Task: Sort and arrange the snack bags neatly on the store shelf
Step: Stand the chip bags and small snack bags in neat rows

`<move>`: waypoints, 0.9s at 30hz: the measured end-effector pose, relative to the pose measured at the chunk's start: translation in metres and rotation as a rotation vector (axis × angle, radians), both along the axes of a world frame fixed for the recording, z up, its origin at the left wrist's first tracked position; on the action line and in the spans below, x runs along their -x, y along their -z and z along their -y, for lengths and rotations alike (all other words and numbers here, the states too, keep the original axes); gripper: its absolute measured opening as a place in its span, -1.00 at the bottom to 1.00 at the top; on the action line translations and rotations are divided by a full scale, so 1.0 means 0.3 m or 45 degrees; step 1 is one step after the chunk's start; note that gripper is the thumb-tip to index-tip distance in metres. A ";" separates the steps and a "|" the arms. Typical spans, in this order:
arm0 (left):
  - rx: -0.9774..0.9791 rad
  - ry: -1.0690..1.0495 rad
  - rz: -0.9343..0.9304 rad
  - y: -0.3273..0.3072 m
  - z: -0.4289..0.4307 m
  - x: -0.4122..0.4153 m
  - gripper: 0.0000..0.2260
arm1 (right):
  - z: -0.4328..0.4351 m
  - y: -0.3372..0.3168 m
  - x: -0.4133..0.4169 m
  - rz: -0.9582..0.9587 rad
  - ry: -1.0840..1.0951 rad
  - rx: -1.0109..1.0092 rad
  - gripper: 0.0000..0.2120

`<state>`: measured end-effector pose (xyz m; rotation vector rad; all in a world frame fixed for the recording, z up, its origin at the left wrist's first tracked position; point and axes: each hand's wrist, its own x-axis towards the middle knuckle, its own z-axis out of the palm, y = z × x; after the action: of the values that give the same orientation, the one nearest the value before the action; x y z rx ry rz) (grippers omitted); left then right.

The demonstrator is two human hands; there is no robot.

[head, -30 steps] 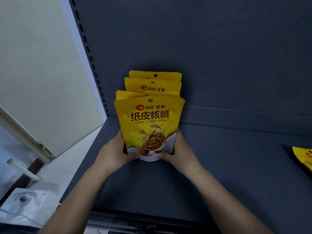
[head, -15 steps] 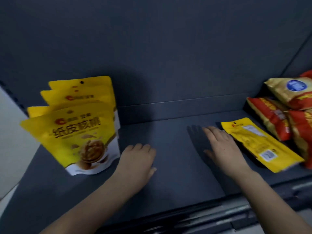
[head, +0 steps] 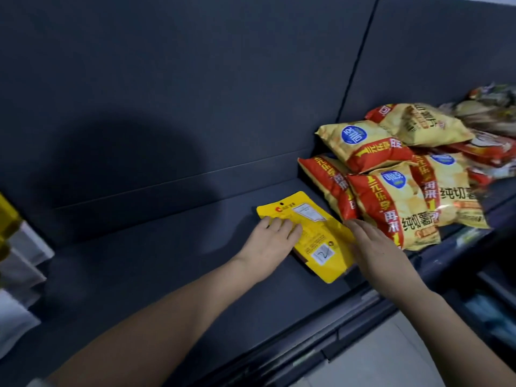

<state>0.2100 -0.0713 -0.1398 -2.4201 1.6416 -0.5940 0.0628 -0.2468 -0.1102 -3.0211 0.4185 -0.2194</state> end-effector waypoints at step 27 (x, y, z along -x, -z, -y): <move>1.304 -0.510 -0.886 -0.193 -0.485 -0.076 0.11 | -0.439 -0.033 -0.334 0.396 -0.552 -1.659 -0.76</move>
<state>0.2327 0.0743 -0.0818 -3.9252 1.0040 -0.6610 0.1631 -0.1150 -0.1003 -1.6862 -0.1261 -0.2391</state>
